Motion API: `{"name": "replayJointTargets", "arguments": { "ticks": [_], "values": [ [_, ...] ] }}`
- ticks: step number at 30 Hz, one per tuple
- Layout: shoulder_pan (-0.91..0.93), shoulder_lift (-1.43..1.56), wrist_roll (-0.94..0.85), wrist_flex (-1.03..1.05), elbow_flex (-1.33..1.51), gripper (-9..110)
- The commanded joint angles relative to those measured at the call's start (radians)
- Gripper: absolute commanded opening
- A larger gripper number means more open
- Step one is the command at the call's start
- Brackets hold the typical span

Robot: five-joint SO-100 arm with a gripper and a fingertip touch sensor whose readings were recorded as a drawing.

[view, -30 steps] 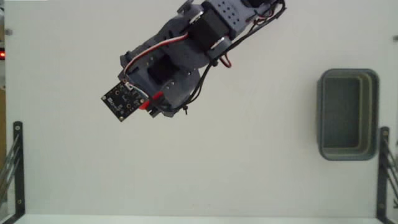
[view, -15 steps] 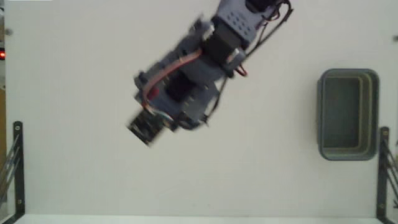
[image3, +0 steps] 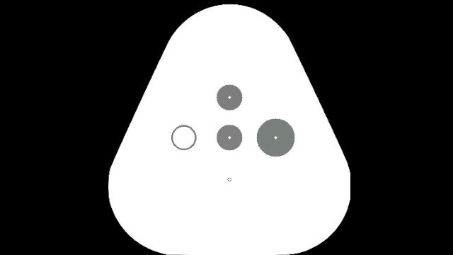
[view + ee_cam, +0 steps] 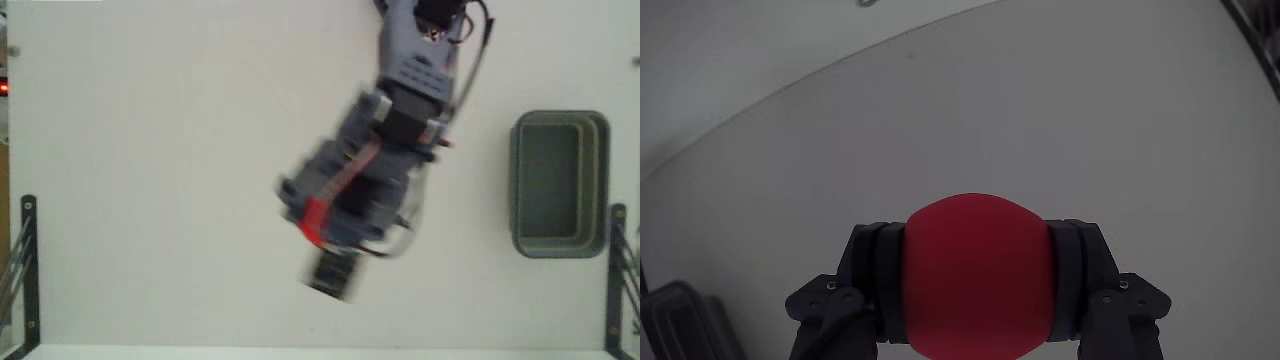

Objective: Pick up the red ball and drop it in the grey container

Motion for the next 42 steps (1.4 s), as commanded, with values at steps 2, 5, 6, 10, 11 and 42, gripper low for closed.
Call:
{"name": "replayJointTargets", "arguments": {
  "ticks": [2,5,6,10,11,42],
  "values": [
    [-0.101,0.03,0.003,-0.042,0.036,69],
    [-0.175,0.03,0.003,-0.058,0.06,69],
    [-0.194,0.03,0.003,-0.062,0.067,69],
    [-0.296,0.031,0.003,-0.084,0.101,69],
    [-0.324,0.032,0.003,-0.09,0.11,69],
    [-0.923,0.037,0.003,-0.219,0.309,69]
  ]
}}
